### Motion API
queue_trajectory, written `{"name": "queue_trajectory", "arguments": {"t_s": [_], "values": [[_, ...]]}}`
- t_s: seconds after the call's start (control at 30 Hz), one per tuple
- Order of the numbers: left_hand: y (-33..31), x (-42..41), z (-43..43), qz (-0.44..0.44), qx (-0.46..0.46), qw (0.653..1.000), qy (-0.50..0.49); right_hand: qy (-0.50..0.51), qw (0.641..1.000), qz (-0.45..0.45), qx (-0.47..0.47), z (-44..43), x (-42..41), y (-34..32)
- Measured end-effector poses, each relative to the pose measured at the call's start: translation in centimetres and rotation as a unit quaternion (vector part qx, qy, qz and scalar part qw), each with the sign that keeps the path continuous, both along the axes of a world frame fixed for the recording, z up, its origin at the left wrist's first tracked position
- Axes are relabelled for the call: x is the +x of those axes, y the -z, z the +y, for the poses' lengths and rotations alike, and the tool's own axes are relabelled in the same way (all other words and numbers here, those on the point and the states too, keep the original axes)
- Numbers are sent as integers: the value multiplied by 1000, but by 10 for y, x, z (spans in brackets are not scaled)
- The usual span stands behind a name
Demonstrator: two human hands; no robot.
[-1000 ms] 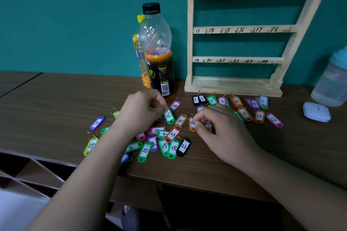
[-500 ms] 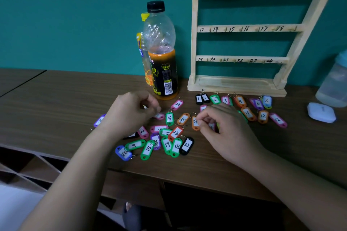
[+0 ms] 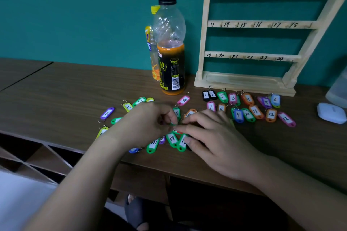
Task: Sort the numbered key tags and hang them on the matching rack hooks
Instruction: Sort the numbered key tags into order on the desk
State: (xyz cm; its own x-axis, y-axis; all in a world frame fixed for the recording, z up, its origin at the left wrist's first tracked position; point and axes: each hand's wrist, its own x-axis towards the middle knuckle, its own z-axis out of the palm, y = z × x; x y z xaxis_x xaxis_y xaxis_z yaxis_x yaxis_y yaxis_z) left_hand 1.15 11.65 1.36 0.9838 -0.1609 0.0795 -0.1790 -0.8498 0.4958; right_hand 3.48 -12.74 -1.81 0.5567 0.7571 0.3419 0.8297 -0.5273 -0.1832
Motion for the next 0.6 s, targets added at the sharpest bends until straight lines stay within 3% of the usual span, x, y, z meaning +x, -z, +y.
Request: {"name": "queue_trajectory", "arguments": {"t_s": [0.23, 0.43, 0.6], "values": [[-3, -1, 5, 4, -21, 1000, -3, 7, 1000, 21, 15, -2, 1, 1], [-14, -4, 29, -52, -47, 996, -56, 8, 997, 20, 71, -5, 2, 0], [-22, -16, 45, -25, -40, 995, -87, 11, 997, 26, 78, -5, 3, 0]]}}
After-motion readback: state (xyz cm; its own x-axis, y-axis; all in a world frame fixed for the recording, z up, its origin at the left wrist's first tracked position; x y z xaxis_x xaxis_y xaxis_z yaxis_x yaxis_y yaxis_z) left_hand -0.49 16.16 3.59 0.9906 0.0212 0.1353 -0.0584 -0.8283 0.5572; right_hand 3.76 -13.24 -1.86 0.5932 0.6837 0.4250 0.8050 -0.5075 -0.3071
